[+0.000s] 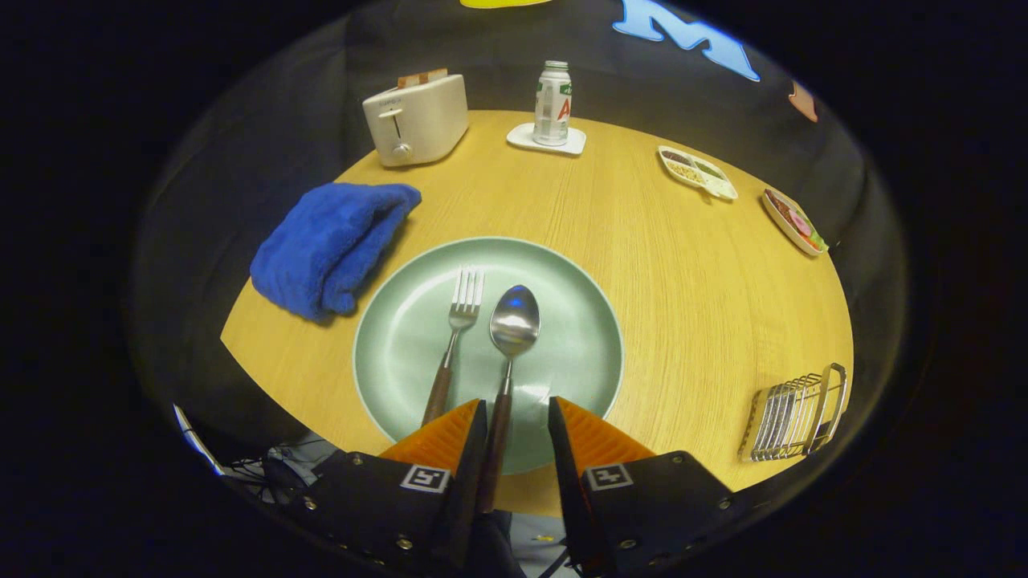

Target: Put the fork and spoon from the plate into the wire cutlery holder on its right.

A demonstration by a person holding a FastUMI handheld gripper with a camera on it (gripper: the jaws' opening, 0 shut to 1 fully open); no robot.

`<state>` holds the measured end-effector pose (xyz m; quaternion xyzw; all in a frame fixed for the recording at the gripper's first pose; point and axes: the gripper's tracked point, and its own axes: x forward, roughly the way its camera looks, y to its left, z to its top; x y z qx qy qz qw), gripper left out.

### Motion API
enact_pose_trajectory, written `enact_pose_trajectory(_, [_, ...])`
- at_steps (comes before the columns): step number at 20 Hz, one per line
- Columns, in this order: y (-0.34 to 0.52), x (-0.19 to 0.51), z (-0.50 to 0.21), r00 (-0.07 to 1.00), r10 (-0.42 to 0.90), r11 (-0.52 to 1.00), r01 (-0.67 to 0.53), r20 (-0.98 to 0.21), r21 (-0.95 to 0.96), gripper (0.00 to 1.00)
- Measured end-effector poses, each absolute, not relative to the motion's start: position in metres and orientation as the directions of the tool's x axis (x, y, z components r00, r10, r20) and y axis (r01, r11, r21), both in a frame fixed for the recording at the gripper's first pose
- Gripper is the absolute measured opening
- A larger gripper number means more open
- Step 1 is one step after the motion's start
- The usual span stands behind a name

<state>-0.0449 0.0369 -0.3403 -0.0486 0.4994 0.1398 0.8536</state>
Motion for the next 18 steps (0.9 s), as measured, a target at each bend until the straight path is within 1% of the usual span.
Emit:
enact_pose_trajectory(1, [0.038, -0.048, -0.347, 0.442, 0.188, 0.955, -0.293, -0.877, 0.057, 0.43])
enact_pose_trajectory(2, [0.039, -0.05, -0.352, 0.428, 0.182, 0.953, -0.299, -0.885, 0.052, 0.43])
enact_pose_trajectory(3, [0.032, -0.049, -0.351, 0.429, 0.146, 0.958, -0.285, -0.891, 0.019, 0.27])
enact_pose_trajectory(4, [0.033, -0.052, -0.349, 0.418, 0.146, 0.959, -0.281, -0.897, 0.025, 0.12])
enact_pose_trajectory(6, [0.033, -0.049, -0.353, 0.421, 0.141, 0.964, -0.264, -0.896, 0.027, 0.12])
enact_pose_trajectory(7, [0.035, -0.046, -0.354, 0.423, 0.146, 0.965, -0.26, -0.894, 0.035, 0.04])
enact_pose_trajectory(9, [0.038, -0.047, -0.35, 0.435, 0.184, 0.964, -0.256, -0.882, 0.075, 0.04])
enact_pose_trajectory(12, [0.038, -0.045, -0.343, 0.45, 0.196, 0.964, -0.25, -0.871, 0.088, 0.04])
enact_pose_trajectory(18, [0.02, -0.038, -0.32, 0.494, 0.189, 0.973, -0.211, -0.849, 0.094, 0.04])
